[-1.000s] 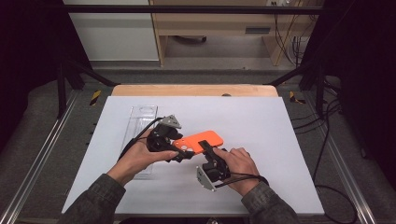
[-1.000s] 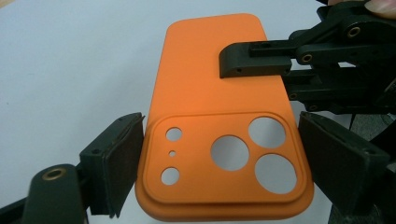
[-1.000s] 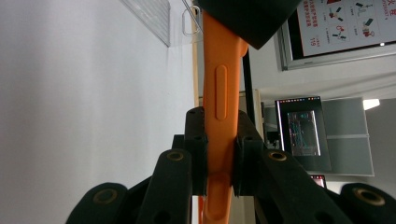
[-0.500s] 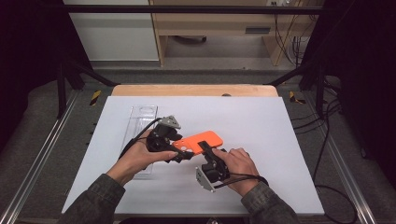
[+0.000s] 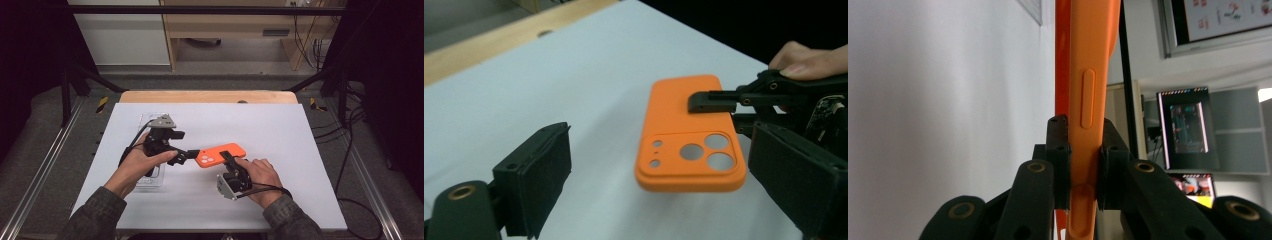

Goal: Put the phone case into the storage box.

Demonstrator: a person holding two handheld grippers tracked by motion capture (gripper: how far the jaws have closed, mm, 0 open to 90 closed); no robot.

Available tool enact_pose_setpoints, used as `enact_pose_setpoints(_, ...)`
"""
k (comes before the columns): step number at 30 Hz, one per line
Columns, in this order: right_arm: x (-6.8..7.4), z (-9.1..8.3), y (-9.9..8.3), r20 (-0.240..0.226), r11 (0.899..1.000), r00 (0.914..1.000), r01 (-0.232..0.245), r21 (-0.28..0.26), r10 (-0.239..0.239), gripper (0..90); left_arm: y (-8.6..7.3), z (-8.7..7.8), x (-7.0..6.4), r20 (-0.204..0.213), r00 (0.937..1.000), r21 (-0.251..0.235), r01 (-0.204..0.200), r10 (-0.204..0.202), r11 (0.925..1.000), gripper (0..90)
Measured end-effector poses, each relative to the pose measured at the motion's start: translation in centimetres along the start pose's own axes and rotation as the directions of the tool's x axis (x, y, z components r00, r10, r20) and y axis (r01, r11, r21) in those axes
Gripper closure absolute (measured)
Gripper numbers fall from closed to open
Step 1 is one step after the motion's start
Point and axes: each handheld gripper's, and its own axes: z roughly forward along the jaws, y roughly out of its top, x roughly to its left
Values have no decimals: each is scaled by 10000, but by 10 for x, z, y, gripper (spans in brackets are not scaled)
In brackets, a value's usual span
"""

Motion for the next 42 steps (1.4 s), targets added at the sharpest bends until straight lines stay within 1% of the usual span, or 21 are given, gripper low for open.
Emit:
enact_pose_setpoints(5,-1,2,-14,-305,9967,9965,-776,241,783,796,-2,-14,9,-751,9972,-775,-9,-50,9970,78)
enact_pose_setpoints(8,-5,2,-21,-522,9897,9886,-1399,314,1414,797,-4,-19,13,-923,9951,-1211,245,-358,9923,73)
enact_pose_setpoints(10,-7,2,-24,-614,9844,9827,-1730,314,1747,796,-6,-22,16,-1156,9918,-1494,373,-549,9881,70)
enact_pose_setpoints(16,-16,1,-34,-708,9555,9529,-2936,272,2948,796,-9,-32,24,-1553,9823,-2150,696,-1045,9741,57)
enact_pose_setpoints(19,-21,1,-40,-720,9329,9301,-3594,243,3602,796,-10,-35,27,-1690,9784,-2323,780,-1192,9695,52)
enact_pose_setpoints(23,-27,0,-47,-729,8932,8904,-4494,177,4494,796,-12,-39,29,-1775,9747,-2503,885,-1356,9641,49)
enact_pose_setpoints(25,-29,-1,-50,-735,8689,8662,-4949,111,4943,797,-13,-39,29,-1808,9749,-2515,821,-1301,9644,45)
enact_pose_setpoints(28,-33,-1,-55,-766,8296,8272,-5583,10,5567,796,-14,-40,29,-1837,9743,-2675,778,-1301,9604,42)
enact_pose_setpoints(29,-34,-2,-57,-771,8115,8092,-5843,-31,5824,796,-14,-40,28,-1855,9737,-2724,782,-1321,9590,41)
enact_pose_setpoints(30,-35,-2,-58,-777,7980,7959,-6026,-61,6004,796,-14,-40,28,-1872,9733,-2758,779,-1330,9581,41)
enact_pose_setpoints(31,-36,-2,-59,-781,7887,7868,-6147,-92,6123,796,-14,-40,28,-1915,9723,-2809,768,-1342,9567,41)
enact_pose_setpoints(32,-37,-2,-60,-805,7745,7727,-6325,-120,6297,796,-14,-39,28,-1933,9718,-2846,762,-1351,9556,41)
enact_pose_setpoints(33,-38,-2,-60,-809,7653,7637,-6434,-158,6404,796,-14,-40,28,-1947,9713,-2898,760,-1365,9541,41)
enact_pose_setpoints(35,-39,-2,-62,-819,7428,7419,-6691,-242,6655,796,-14,-40,28,-2006,9698,-2994,738,-1384,9513,41)
enact_pose_setpoints(36,-40,-2,-63,-802,7275,7270,-6855,-280,6819,796,-15,-40,27,-2026,9694,-3030,726,-1387,9502,41)
enact_pose_setpoints(37,-40,-2,-63,-807,7178,7175,-6956,-308,6919,796,-15,-39,27,-2067,9687,-3052,696,-1374,9498,41)
enact_pose_setpoints(38,-41,-2,-64,-830,6975,6978,-7156,-372,7115,797,-15,-39,27,-2099,9683,-3073,662,-1355,9493,41)
enact_pose_setpoints(39,-41,-1,-64,-855,6812,6819,-7309,-418,7264,796,-15,-39,26,-2153,9676,-3079,606,-1316,9495,41)
enact_pose_setpoints(40,-41,-1,-65,-898,6598,6610,-7500,-473,7450,796,-15,-38,25,-2206,9671,-3079,544,-1269,9499,41)
enact_pose_setpoints(41,-41,0,-65,-950,6350,6369,-7707,-537,7650,796,-15,-38,24,-2228,9669,-3096,508,-1244,9495,40)
enact_pose_setpoints(42,-41,0,-65,-989,6187,6214,-7834,-591,7773,796,-15,-37,23,-2247,9669,-3130,460,-1210,9486,40)
